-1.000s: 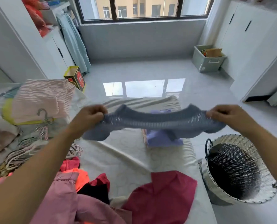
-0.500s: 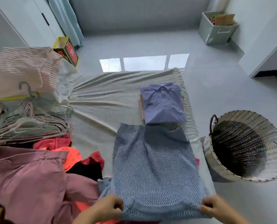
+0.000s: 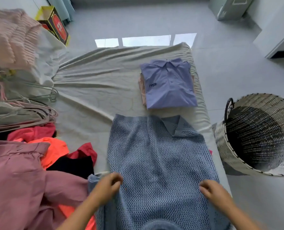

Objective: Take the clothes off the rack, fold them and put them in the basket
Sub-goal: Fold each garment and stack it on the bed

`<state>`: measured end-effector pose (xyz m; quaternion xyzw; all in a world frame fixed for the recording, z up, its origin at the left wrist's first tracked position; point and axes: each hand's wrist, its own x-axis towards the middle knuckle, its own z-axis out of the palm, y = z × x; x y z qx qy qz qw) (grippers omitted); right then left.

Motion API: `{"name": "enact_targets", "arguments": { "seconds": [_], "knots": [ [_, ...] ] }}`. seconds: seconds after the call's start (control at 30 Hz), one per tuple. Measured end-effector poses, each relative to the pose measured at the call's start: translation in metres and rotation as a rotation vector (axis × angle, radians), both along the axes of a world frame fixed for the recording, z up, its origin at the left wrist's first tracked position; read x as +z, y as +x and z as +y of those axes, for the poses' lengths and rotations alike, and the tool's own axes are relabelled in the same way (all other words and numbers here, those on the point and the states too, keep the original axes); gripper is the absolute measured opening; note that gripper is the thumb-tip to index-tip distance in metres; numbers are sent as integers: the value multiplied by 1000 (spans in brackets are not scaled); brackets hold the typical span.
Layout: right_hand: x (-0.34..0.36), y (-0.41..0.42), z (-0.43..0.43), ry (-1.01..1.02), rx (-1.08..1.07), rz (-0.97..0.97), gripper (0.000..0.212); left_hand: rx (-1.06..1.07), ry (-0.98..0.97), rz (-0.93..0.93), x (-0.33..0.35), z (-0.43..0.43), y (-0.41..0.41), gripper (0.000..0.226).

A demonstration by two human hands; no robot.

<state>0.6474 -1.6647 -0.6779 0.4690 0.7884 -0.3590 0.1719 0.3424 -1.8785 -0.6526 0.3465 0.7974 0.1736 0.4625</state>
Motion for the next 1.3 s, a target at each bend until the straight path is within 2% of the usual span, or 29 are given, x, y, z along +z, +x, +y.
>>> {"name": "enact_targets", "arguments": {
  "seconds": [0.07, 0.13, 0.2, 0.3, 0.37, 0.4, 0.47, 0.53, 0.6, 0.63, 0.67, 0.73, 0.8, 0.87, 0.97, 1.03, 1.1, 1.13, 1.23, 1.3],
  "knots": [
    [-9, -29, 26, 134, -157, 82, 5, 271, 49, 120, -16, 29, -33, 27],
    [-16, -57, 51, 235, -213, 151, 11, 389, 43, 216, -30, 56, -64, 16],
    [-26, -82, 81, 304, -271, 130, 30, 415, 24, 243, -47, 76, -88, 25],
    [-44, -113, 116, 398, -226, 44, 53, 490, 3, 285, -65, 105, -110, 45],
    [-55, -123, 132, 383, -223, 33, 44, 595, 14, 223, -78, 121, -116, 51],
    [-55, -126, 140, 371, -267, 55, 35, 655, 24, 162, -83, 128, -119, 47],
    [-55, -127, 158, 368, -447, 149, 27, 716, 72, 35, -90, 138, -122, 22],
    [-52, -123, 185, 375, -672, 240, 31, 745, 173, 94, -92, 144, -132, 7],
    [-49, -118, 202, 326, -835, 326, 38, 761, 232, 208, -90, 144, -146, 10],
    [-53, -116, 207, 253, -881, 365, 32, 760, 221, 240, -92, 141, -152, 15],
    [-54, -115, 205, 232, -862, 338, 19, 760, 199, 240, -95, 137, -156, 19],
    [-64, -115, 199, 296, -737, 247, 12, 761, 128, 150, -102, 129, -157, 23],
    [-59, -120, 167, 342, -651, 271, 30, 727, 105, 60, -102, 119, -151, 27],
    [-54, -119, 116, 408, -424, 332, 32, 682, 77, 17, -98, 103, -143, 31],
    [-59, -107, 44, 347, -192, 250, 38, 487, -56, 94, -83, 58, -121, 28],
    [-67, -94, 25, 294, -156, 143, 45, 167, -210, 230, -69, 25, -101, 28],
    [-67, -90, 20, 269, -191, 132, 48, -171, -380, 310, -57, 4, -85, 38],
    [-61, -93, 15, 248, -215, 148, 47, -267, -439, 304, -53, -3, -81, 47],
    [-42, -104, -13, 221, -245, 293, 39, -304, -426, 257, -44, -18, -74, 82],
    [-28, -111, -45, 121, -210, 386, 31, -320, -404, 464, -39, -26, -66, 71]
  ]
}}
